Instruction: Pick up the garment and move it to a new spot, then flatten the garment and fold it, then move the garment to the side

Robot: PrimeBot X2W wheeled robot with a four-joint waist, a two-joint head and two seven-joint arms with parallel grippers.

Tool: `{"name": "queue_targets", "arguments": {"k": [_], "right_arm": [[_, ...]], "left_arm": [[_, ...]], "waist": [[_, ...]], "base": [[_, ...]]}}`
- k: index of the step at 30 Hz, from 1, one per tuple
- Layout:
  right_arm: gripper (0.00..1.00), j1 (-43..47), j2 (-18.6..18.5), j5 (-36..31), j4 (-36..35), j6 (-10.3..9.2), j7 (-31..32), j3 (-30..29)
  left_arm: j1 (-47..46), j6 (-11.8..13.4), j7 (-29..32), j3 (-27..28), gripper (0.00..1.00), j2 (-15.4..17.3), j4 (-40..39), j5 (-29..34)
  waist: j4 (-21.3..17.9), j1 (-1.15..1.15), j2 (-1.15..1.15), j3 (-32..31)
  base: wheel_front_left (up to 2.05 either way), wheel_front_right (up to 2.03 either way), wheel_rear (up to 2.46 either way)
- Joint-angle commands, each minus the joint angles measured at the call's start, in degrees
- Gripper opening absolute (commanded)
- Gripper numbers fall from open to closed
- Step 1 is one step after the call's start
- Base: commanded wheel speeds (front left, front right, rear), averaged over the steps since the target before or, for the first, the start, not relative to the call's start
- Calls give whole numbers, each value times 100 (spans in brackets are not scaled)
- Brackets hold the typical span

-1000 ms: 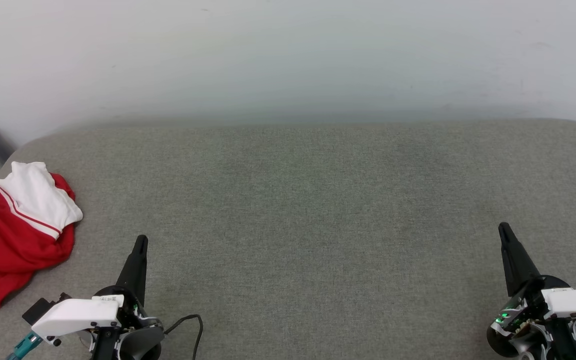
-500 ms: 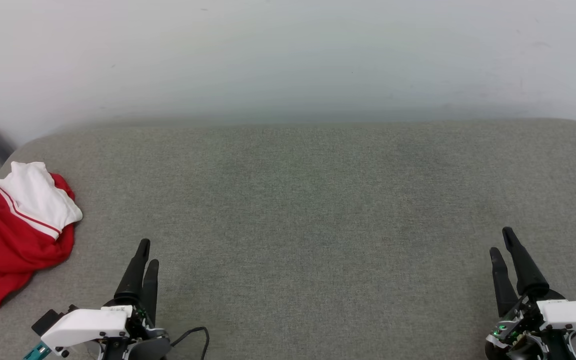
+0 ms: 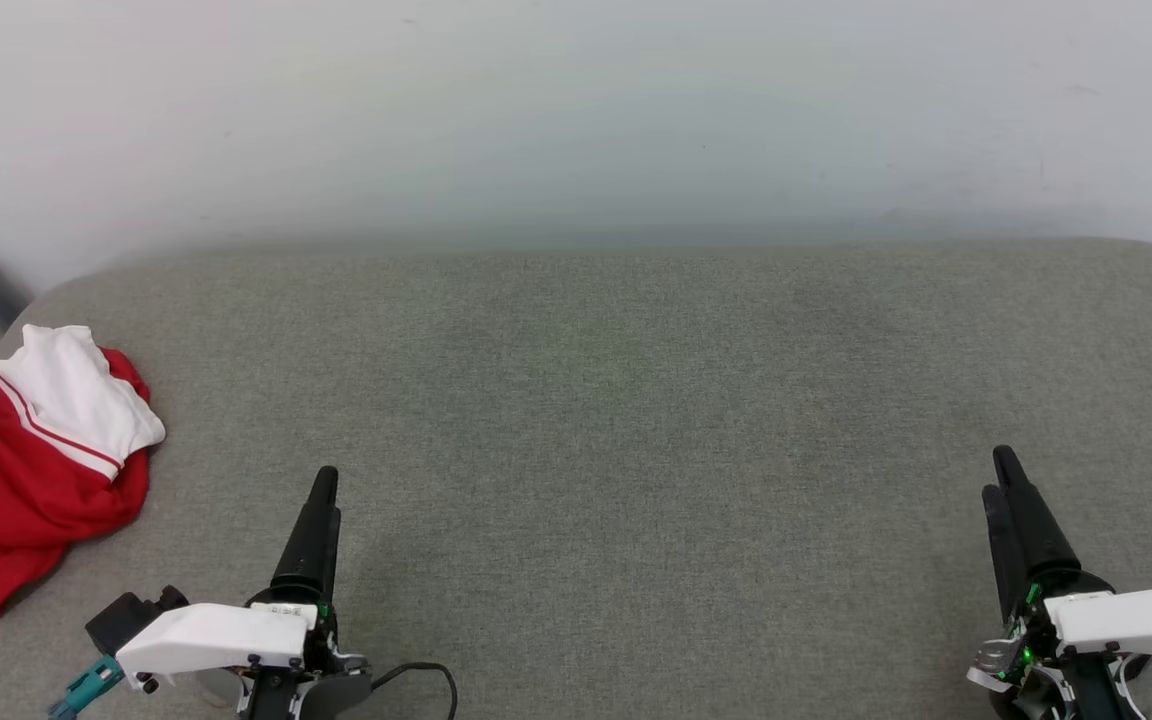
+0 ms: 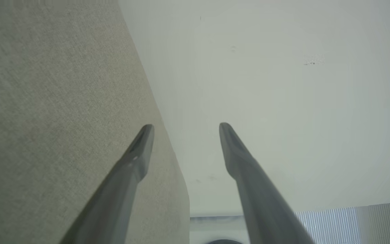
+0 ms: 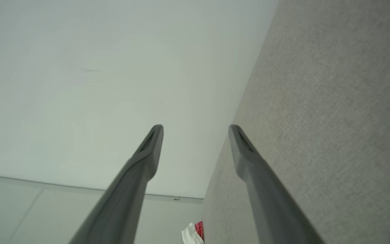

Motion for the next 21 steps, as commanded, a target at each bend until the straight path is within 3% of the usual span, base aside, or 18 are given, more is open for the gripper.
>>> {"name": "queue_targets", "arguments": {"k": [1, 8, 21], "right_arm": [[100, -40, -67, -220, -118, 0, -66, 17], [100, -10, -84, -1326, -140, 0, -236, 20], [100, -24, -61, -3316, -40, 0, -508, -47]], "left_arm": [[-145, -7, -68, -23, 100, 25, -119, 237], [-114, -1, -234, -39, 100, 5, -159, 1350], [-86, 263, -513, -311, 100, 47, -320, 3332]], "waist": [[1, 0, 0, -2], [-3, 0, 0, -20], [10, 0, 0, -42]], "base": [[0, 0, 0], [0, 0, 0], [0, 0, 0]]}}
